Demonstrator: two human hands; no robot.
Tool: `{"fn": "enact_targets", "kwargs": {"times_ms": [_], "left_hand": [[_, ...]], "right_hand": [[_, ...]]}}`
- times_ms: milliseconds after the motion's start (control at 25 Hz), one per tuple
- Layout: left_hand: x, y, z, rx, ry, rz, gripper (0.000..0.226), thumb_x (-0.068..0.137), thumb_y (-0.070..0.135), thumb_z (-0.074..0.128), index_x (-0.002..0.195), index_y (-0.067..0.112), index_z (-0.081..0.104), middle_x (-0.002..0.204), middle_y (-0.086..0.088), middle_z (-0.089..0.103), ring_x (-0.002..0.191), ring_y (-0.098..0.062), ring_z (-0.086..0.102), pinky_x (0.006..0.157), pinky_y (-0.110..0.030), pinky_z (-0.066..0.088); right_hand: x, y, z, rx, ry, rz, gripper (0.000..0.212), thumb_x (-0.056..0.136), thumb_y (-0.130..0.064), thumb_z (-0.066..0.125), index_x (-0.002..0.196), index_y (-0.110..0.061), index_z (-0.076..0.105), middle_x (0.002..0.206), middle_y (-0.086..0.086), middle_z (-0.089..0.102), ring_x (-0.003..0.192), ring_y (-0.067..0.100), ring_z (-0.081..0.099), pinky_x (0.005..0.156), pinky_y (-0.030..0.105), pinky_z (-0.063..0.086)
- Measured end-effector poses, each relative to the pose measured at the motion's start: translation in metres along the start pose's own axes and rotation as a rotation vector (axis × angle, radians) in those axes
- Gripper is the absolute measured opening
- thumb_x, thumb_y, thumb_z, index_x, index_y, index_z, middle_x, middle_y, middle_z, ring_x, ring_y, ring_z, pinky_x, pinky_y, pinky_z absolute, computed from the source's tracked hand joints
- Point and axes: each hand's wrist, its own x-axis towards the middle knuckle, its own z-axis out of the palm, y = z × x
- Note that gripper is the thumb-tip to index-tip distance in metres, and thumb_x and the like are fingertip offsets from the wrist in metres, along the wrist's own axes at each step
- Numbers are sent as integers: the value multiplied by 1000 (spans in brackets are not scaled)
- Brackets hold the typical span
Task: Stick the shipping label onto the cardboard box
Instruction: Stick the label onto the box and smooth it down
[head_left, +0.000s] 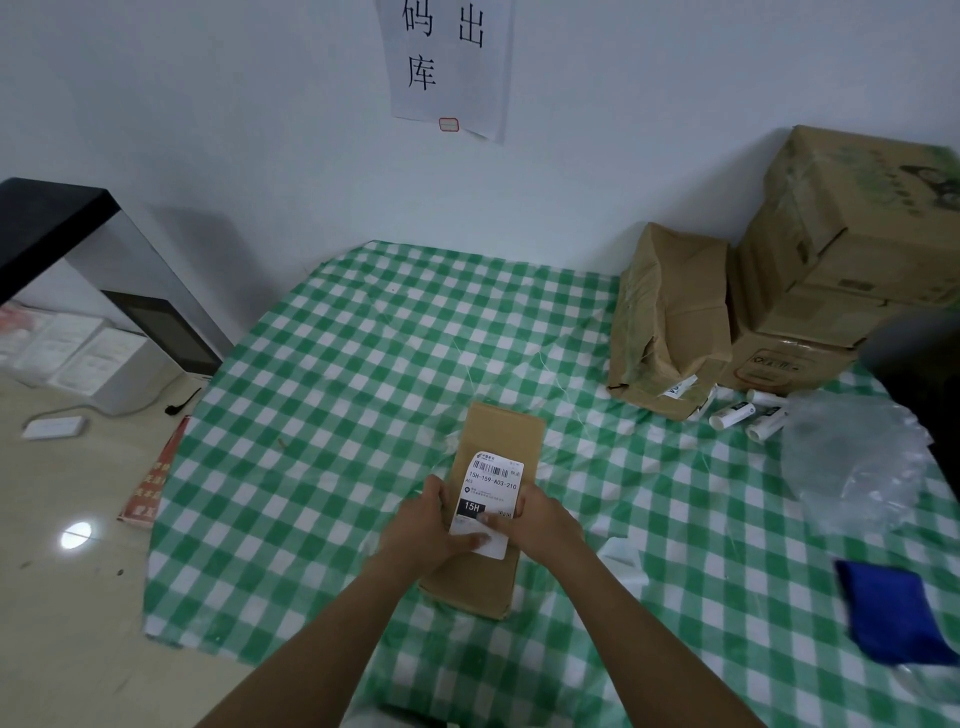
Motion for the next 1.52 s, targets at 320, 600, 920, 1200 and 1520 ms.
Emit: {"fn": "enact_targets", "kwargs": {"times_ms": [320, 600, 920, 1200, 1520], "left_hand": [[2, -2, -4, -24, -58, 34, 77, 53, 53, 88, 98, 20, 34, 98, -5, 67, 89, -23, 65, 72, -39, 54], [0, -4, -12, 4, -117, 80, 75, 54, 50, 88, 99, 21, 36, 83, 2, 62, 77, -20, 62, 64, -34, 50], [-4, 3, -3, 27, 19, 23, 53, 77, 57, 69, 97, 22, 36, 98, -3, 70, 85, -21, 68, 75, -44, 57], [-6, 5, -1, 9, 12, 11, 51, 78, 57, 68, 97, 22, 36, 98, -3, 70, 85, -21, 68, 76, -47, 57], [-6, 9, -3, 6, -7, -23, 54, 75, 55, 72, 95, 23, 33, 99, -2, 70, 88, -22, 67, 75, -42, 56]], "right_hand": [[2, 3, 0, 1, -10, 4, 64, 68, -68, 65, 123, -37, 51, 113, -15, 69, 99, 11, 66, 86, 37, 53], [2, 3, 0, -18, -2, -13, 66, 67, -70, 64, 123, -39, 50, 113, -15, 70, 98, 10, 66, 83, 36, 54], [8, -7, 0, -250, 135, -7, 71, 61, -84, 48, 108, -33, 63, 96, -4, 69, 98, 19, 62, 79, 37, 55], [8, -3, -2, -248, 157, -4, 56, 82, -76, 41, 77, -23, 57, 86, 0, 68, 86, 21, 65, 75, 37, 55], [19, -18, -5, -327, 196, 89, 65, 81, -77, 41, 99, -20, 66, 96, 3, 70, 91, 23, 66, 71, 32, 49]]}}
